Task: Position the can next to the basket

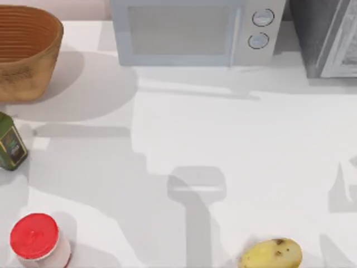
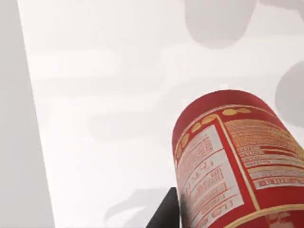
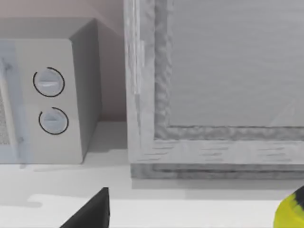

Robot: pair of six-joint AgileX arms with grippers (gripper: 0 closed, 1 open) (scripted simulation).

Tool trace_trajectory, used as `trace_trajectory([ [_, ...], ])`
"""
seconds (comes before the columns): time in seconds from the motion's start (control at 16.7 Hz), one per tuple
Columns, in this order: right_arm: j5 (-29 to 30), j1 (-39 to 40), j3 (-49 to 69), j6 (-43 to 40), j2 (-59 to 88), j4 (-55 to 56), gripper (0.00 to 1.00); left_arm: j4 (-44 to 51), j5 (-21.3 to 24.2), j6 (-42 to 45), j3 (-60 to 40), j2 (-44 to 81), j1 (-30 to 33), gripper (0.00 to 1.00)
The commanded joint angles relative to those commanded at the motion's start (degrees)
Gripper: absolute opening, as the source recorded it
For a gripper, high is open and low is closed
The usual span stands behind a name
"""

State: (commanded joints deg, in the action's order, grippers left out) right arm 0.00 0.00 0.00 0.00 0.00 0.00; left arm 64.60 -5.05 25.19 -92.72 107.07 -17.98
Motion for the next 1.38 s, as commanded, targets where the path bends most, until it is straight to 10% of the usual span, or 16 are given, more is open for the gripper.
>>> trace_trajectory([
  [1.38,0.0,0.0,0.0,0.0,0.0,0.0,1.0,-4.72,4.84,-3.34,7.96,7.43,-2.34,0.0],
])
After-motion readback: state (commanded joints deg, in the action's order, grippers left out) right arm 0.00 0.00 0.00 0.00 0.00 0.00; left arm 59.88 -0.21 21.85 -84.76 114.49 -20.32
